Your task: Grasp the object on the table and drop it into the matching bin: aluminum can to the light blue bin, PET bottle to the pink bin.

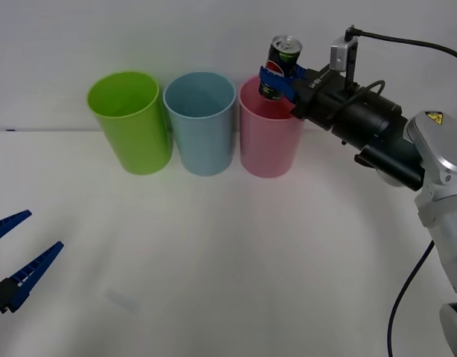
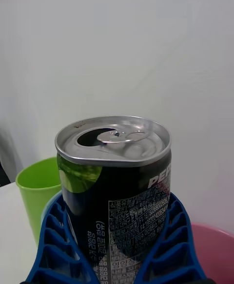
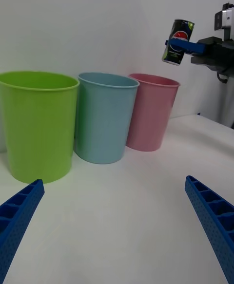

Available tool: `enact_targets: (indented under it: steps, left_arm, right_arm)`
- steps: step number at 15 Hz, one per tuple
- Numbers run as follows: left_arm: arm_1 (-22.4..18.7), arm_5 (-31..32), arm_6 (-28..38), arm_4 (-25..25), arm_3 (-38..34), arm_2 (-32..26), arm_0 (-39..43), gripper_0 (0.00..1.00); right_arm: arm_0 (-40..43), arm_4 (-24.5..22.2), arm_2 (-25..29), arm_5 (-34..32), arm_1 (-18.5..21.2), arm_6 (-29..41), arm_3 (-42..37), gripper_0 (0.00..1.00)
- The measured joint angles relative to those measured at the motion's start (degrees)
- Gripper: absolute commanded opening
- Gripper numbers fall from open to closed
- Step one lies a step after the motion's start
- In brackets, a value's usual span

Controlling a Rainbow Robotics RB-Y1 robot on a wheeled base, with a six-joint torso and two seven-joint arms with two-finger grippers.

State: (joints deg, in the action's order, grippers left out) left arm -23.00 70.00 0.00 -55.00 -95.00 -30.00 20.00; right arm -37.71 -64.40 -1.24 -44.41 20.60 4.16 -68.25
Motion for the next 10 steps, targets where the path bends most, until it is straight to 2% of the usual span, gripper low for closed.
enact_targets:
  steps: [10]
  left_arm:
    - [0.0, 0.0, 0.0, 0.0, 0.0, 0.0, 0.0, 1.0]
  right_arm:
    - [-14.2, -3.3, 0.0, 0.1, -6.5, -1.2, 17.2, 0.0]
